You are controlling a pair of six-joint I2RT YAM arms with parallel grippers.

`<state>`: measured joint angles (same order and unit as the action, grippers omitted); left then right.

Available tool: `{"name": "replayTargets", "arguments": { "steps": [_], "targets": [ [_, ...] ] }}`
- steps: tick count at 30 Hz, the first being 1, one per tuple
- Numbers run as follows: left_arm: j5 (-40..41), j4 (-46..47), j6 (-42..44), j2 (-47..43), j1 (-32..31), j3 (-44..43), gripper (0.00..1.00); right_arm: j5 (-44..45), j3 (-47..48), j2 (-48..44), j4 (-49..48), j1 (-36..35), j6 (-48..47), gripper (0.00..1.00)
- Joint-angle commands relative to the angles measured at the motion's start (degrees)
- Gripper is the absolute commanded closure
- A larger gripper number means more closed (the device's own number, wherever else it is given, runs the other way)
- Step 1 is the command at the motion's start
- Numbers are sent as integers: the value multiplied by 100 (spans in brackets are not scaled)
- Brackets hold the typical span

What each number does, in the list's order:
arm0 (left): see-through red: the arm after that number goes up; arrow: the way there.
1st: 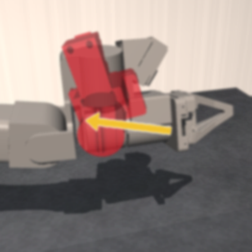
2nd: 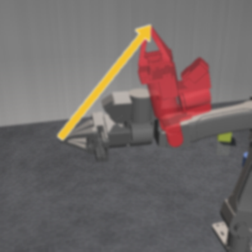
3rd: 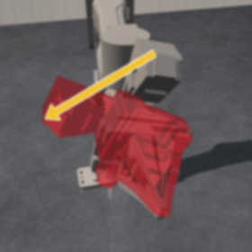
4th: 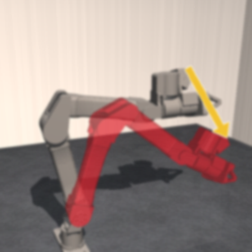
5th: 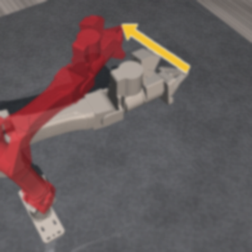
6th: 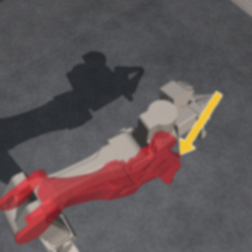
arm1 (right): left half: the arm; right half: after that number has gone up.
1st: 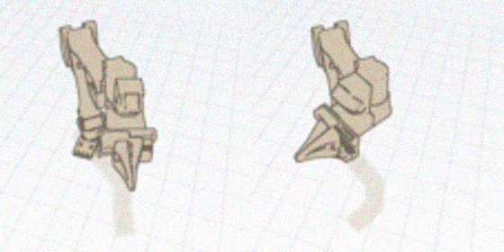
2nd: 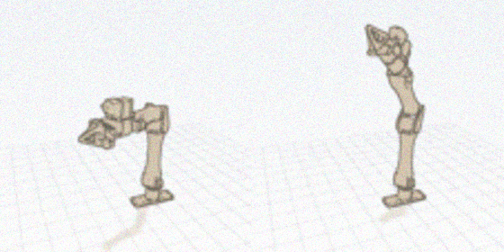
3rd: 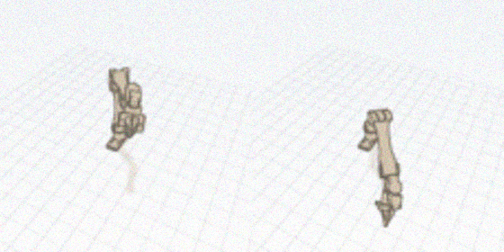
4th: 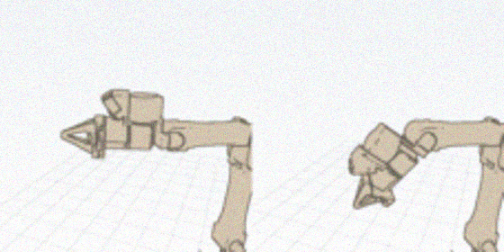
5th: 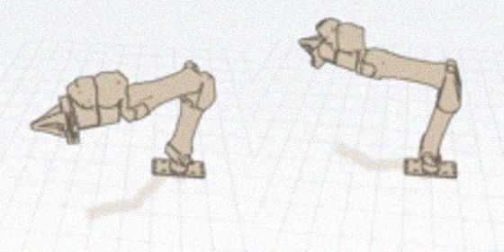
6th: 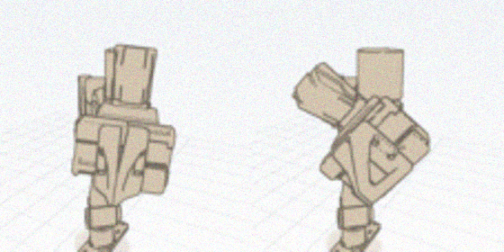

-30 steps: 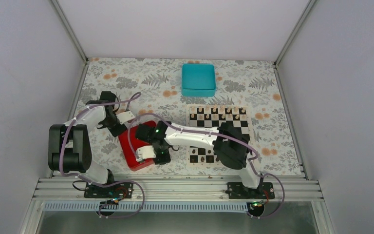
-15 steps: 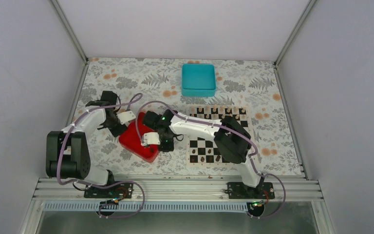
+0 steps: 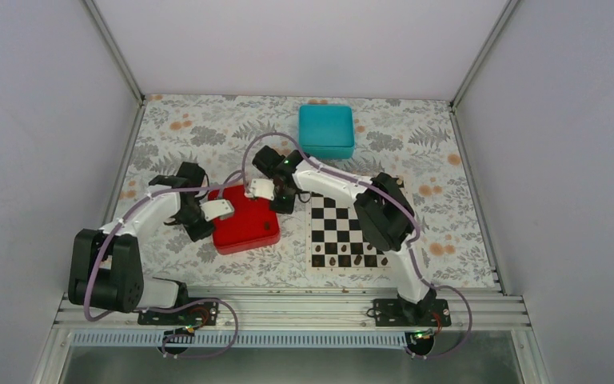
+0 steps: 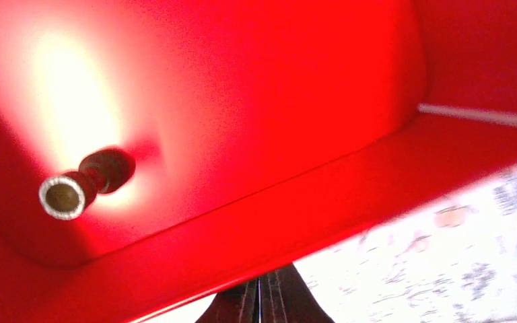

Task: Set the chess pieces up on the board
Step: Adjust the storage box at the center of the board.

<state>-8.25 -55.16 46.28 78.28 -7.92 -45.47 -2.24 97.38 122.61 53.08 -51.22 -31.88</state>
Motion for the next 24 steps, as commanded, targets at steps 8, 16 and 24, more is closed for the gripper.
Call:
{"name": "replayTargets", "arguments": {
  "steps": [8,16,24],
  "targets": [
    [261,-243,-269,-542,-293,18,97,101,545,-212,-196,261,-191,96],
    [756,-802,-226,-938,-231,-892,60,-134,1143,-540,682,104,-403,72],
    [1182,-366,-188,-957,-110,-1797,21,-122,1251,-283,968,-429,-437,57]
  ]
}}
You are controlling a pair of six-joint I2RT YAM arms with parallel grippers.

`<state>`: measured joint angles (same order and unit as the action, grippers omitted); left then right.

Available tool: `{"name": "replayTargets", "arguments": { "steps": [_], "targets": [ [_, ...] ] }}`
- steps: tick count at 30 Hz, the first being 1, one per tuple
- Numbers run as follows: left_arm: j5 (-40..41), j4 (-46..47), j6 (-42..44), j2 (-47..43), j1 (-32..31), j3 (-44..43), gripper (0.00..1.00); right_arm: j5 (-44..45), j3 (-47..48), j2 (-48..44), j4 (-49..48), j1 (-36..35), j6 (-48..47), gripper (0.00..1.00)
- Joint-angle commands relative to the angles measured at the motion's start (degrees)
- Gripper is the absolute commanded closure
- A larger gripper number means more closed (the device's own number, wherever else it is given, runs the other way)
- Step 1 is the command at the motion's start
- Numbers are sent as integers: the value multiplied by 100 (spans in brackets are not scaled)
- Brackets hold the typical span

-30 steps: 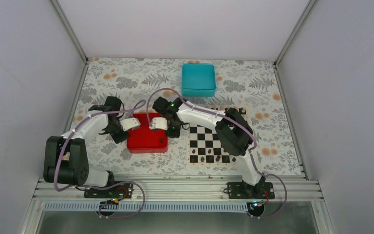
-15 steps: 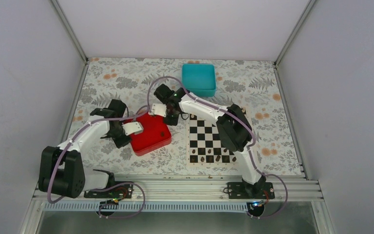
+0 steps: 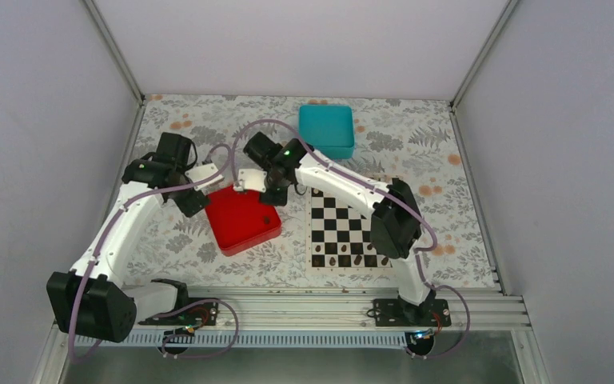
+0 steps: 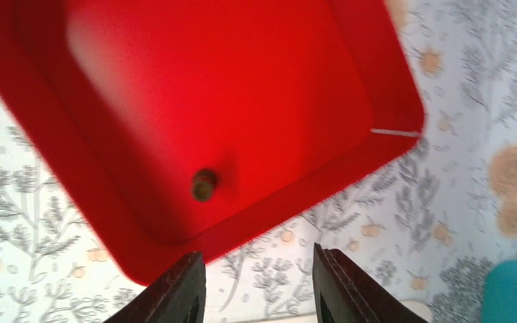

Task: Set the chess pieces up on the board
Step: Adjust the storage box at the center of the board, then pick up the chess piece from the storage box.

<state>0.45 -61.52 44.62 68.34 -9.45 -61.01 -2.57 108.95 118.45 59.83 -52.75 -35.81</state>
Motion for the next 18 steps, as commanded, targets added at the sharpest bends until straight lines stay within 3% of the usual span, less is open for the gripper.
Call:
{"name": "replayTargets", "arguments": {
  "steps": [1,3,18],
  "targets": [
    [372,410,-95,104,56,-263,17,-94,126,193,316,-311,-34,57],
    [395,651,-219,256,66,-297,1,-120,174,323,356,-366,-35,57],
    [670,1930,-968,577,273,-678,0,-51,270,1037,391,-404,-40,51]
  ]
}}
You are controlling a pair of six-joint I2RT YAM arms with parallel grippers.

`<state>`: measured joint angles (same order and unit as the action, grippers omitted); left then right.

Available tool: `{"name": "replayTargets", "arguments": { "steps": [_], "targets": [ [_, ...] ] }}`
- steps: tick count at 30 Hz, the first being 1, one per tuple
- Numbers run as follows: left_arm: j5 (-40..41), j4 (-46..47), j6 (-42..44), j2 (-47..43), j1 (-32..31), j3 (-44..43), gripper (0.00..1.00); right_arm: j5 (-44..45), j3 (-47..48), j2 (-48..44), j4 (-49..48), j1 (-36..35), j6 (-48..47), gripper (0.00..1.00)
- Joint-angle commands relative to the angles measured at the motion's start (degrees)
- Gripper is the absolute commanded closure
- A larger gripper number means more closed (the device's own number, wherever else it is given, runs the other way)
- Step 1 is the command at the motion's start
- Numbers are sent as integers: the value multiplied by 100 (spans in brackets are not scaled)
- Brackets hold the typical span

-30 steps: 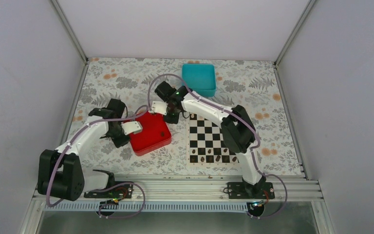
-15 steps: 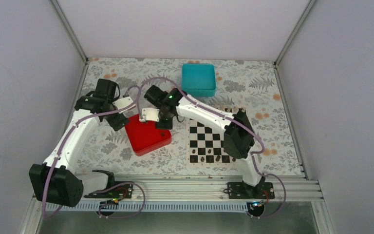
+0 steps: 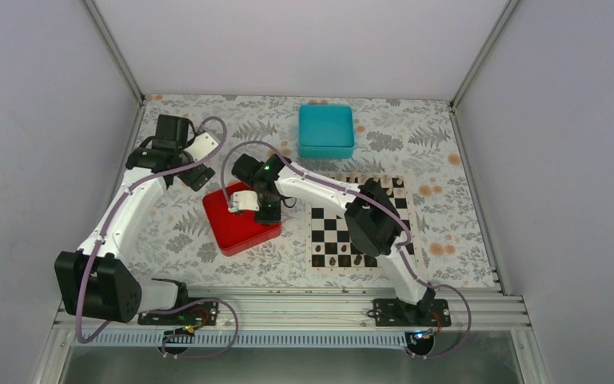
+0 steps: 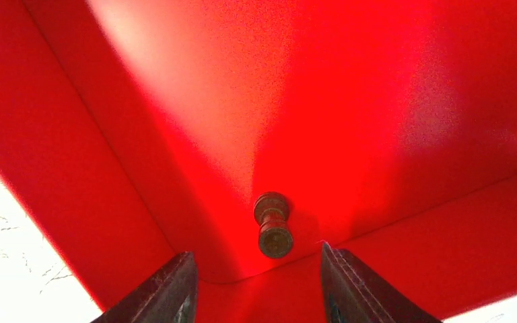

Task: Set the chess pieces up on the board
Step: Pick up the chess piece from the storage box.

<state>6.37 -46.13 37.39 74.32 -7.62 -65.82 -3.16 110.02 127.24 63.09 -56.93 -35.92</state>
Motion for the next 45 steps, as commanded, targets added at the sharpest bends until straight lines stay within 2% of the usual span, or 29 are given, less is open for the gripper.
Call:
{"name": "replayTargets", "arguments": {
  "steps": [1,7,24,29,38,45],
  "targets": [
    [55,398,-264,-23,107,-215,0,10,188,195,58,15,-25,52],
    [0,448,-312,-73,137,-160,0,6,249,327,50,13,-59,52],
    [-155,404,-202,-164,251,26,0,111,416,679,167,65,-102,67],
    [-199,358,-184,-181,257,22,0,128,437,634,175,74,-79,71],
    [-262,314,-176,-208,285,4,0,236,469,476,238,75,-43,85],
    [-258,299,-210,-208,296,-151,0,143,645,70,402,155,-44,90]
  ]
}}
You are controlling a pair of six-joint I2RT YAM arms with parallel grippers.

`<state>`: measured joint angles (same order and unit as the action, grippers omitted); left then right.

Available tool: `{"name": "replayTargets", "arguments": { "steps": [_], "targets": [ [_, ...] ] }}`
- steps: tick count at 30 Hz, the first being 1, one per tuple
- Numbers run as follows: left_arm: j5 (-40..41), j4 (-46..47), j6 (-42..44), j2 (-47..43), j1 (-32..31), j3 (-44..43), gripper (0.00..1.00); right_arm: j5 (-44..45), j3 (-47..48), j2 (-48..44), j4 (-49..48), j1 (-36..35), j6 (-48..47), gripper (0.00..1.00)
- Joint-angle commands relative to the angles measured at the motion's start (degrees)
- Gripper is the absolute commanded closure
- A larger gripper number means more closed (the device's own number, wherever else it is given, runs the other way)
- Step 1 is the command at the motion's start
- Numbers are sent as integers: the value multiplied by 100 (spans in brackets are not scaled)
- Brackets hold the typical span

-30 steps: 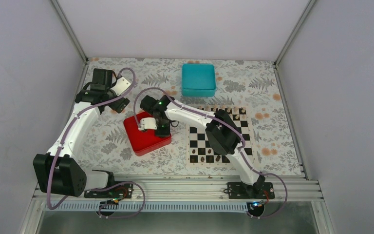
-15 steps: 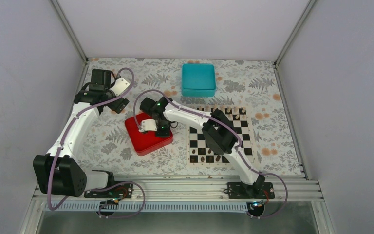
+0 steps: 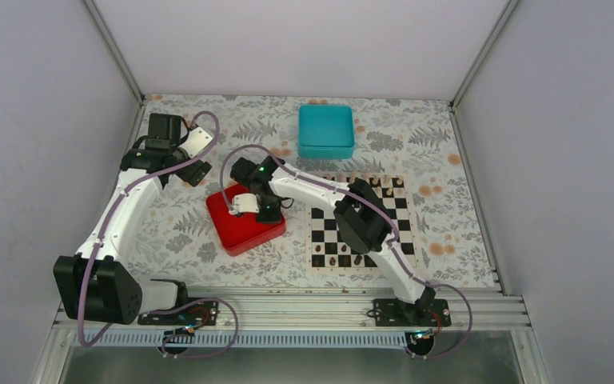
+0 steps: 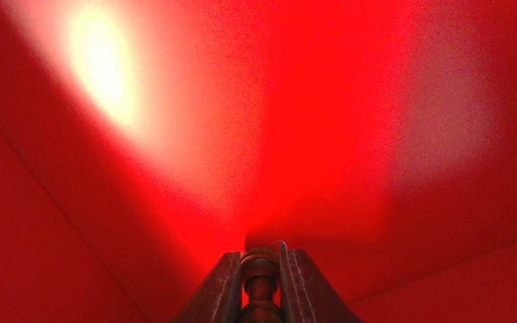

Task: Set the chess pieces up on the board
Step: Pick up the chess piece from the storage box, then place the chess piece on the chessboard.

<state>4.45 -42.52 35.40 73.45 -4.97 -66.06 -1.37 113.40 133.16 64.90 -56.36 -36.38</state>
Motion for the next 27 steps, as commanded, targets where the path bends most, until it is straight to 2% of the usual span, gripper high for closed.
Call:
{"name": "replayTargets", "arguments": {
  "steps": [1,7,17,22,27],
  "targets": [
    [-74,-65,-21,-120,31,-153,0,-63,313,-621,234,123,0,90],
    [-103,-115,-115,-129,31,-279,0,-279,84,-1267,421,467,-75,90],
    [-113,-263,-239,-162,31,-460,0,-397,-1754,-2754,98,1338,-79,92],
    [-122,-228,-351,-96,23,-556,0,-355,-3201,-4054,93,2159,-154,92],
    [-308,-164,-572,85,-3,-741,0,-361,-4354,-5354,276,3387,-597,92]
  ]
}}
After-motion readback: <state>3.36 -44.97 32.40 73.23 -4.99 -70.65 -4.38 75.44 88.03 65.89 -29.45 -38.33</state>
